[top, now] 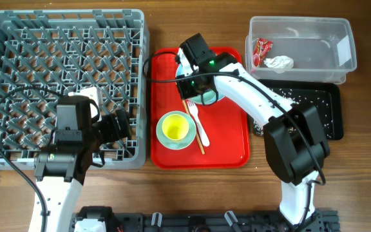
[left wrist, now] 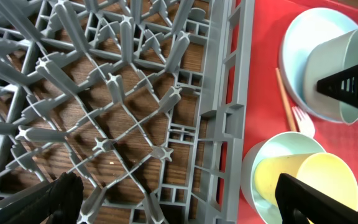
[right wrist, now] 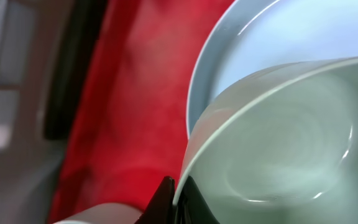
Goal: Sort waste into correct bins and load items into the dishwasher rack
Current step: 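Carry the empty green bowl back and set it on the plate, then grasp the yellow cup from the bowl with right gripper and lift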
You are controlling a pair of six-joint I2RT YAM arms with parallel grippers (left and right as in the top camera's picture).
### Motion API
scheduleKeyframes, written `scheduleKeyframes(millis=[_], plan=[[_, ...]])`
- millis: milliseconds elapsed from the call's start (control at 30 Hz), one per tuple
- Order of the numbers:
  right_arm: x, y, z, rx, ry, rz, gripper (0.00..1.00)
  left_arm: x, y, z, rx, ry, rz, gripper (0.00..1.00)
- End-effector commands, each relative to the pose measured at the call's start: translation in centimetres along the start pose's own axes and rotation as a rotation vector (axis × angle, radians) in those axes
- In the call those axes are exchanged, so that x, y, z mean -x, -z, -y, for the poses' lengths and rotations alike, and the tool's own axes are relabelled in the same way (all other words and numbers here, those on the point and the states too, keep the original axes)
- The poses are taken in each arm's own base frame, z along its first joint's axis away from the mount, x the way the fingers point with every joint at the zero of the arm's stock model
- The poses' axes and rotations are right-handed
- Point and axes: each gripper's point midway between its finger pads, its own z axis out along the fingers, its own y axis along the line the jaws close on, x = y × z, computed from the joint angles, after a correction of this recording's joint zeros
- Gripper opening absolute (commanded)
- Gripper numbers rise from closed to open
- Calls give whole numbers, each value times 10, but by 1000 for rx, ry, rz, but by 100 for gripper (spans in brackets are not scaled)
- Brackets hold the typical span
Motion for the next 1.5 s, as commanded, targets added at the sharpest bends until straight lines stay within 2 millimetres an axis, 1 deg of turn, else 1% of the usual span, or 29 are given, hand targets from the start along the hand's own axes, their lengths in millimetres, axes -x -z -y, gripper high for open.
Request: scheduleKeyframes(millis=[0, 100, 133, 200, 233, 333, 400, 467, 500, 533, 600, 633, 700, 800, 867, 900, 967, 1033, 1067, 1100, 1233, 1367, 1400, 1433, 1467], plan=[[-10, -3, -29, 162, -28, -60, 6, 7, 4, 3, -17, -12, 17, 100], [-10, -2, -27, 161, -32, -60, 26, 7, 4, 3, -17, -12, 17, 100], [-10, -2, -26, 160, -36, -59, 31, 7, 4, 3, -17, -12, 17, 100], [-7, 3, -23, 157, -68, -55, 34, 7, 4, 3, -17, -12, 17, 100], [-3, 13, -20, 155, -81, -42, 36, 7, 4, 3, -17, -12, 17, 100], [13, 53, -17, 150, -89, 26, 43, 7, 4, 3, -17, -13, 18, 100], [20, 80, -18, 124, -71, 79, 45, 7, 4, 3, -17, -13, 18, 100], [19, 105, -19, 90, -59, 113, 50, 7, 4, 3, -17, -13, 18, 100], [11, 114, -22, 82, -41, 101, 50, 7, 4, 3, -17, -13, 18, 100], [0, 118, -24, 77, -42, 67, 50, 7, 4, 3, -17, -13, 18, 100], [-22, 116, -25, 64, -60, -20, 49, 7, 4, 3, -17, -12, 18, 100], [-37, 111, -26, 56, -87, -72, 48, 7, 4, 3, -17, -13, 18, 100], [-51, 102, -29, 50, -107, -119, 47, 7, 4, 3, -17, -13, 18, 100], [-71, 82, -36, 46, -85, -163, 45, 7, 4, 3, -17, -13, 18, 100], [-80, 69, -39, 41, -99, -173, 44, 7, 4, 3, -17, -13, 18, 100], [-84, 63, -38, 28, -114, -176, 43, 7, 4, 3, -17, -13, 18, 100], [-97, 46, -30, -32, -147, -182, 40, 7, 4, 3, -17, -13, 18, 100], [-105, 36, -27, -50, -167, -196, 39, 7, 4, 3, -17, -13, 18, 100], [-109, 30, -27, -53, -176, -205, 37, 7, 4, 3, -17, -13, 18, 100], [-113, 26, -26, -54, -176, -219, 30, 7, 4, 3, -17, -13, 18, 100], [-114, 23, -25, -59, -203, -223, 4, 7, 4, 3, -17, -13, 18, 100], [-109, 27, -25, -60, -234, -214, 4, 7, 4, 3, -17, -13, 19, 100], [-106, 32, -25, -59, -237, -206, 4, 9, 4, 4, -23, -13, 25, 100], [-99, 41, -25, -53, -241, -186, 4, 12, 5, 10, -53, -15, 37, 100], [-89, 54, -26, -42, -246, -150, 4, 16, 5, 18, -98, -19, 46, 100]])
